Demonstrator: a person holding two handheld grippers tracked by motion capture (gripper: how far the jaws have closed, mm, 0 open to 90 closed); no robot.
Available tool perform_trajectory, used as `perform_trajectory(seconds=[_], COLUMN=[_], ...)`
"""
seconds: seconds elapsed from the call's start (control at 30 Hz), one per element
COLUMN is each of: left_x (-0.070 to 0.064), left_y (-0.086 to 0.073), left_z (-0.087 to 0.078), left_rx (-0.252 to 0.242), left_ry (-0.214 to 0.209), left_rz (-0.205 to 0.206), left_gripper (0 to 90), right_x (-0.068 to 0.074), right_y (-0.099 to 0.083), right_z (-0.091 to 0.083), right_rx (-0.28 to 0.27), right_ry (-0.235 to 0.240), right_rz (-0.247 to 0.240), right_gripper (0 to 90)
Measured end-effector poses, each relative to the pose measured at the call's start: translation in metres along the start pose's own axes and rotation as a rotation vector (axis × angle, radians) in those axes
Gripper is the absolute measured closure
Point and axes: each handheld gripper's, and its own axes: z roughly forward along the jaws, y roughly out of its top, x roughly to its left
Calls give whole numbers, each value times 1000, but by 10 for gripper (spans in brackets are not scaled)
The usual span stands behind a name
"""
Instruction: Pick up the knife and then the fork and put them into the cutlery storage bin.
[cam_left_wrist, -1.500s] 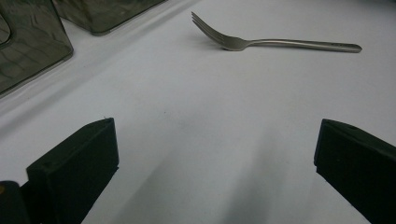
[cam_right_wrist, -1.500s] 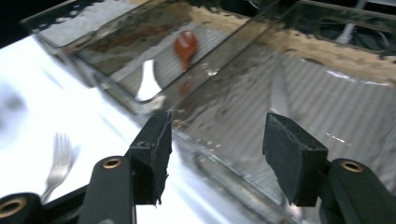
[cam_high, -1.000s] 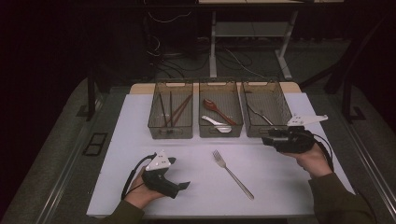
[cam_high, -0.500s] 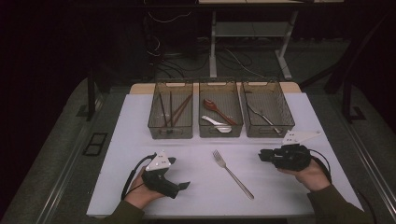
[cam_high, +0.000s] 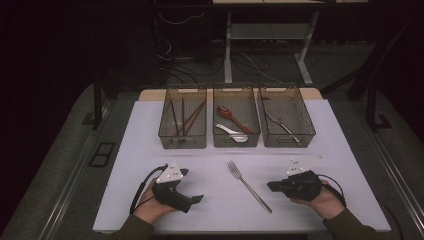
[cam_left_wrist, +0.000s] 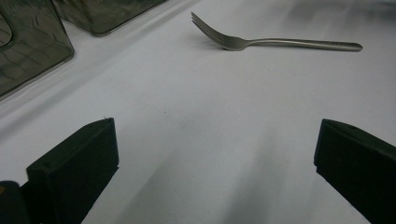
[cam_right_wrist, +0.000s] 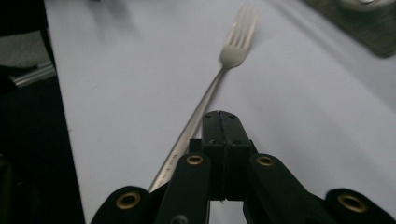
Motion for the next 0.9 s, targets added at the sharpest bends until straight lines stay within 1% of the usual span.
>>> perform_trajectory(seconds=[0.17,0.37,0.4,0.43,0.47,0.53,0.57,0.6,0.7,0.73,0.77,0.9], left_x=[0,0,0,0,0,0,0,0,0,0,0,0], left_y=[0,0,0,0,0,0,0,0,0,0,0,0], left_z=[0,1,1,1,1,0,0,0,1,0,0,0], left_rx=[3,3,3,3,2,3,3,3,2,2,2,3], left_ry=[0,0,0,0,0,0,0,0,0,0,1,1], left_rz=[0,-1,-1,-1,-1,1,1,1,1,1,1,2], left_gripper=[0,0,0,0,0,0,0,0,0,0,0,0], right_x=[13,22,24,24,25,25,27,28,28,28,28,27], right_y=[0,1,1,1,1,1,0,0,1,1,1,0], right_z=[15,29,31,33,35,39,40,41,40,40,40,39], right_rx=[61,110,117,126,134,155,160,165,169,168,169,179], right_ry=[34,57,61,66,69,66,73,73,64,65,63,40], right_rz=[-26,-50,-46,-63,-64,-95,-89,-93,-105,-97,-99,-106], right_gripper=[893,893,893,893,893,894,894,894,895,894,895,895])
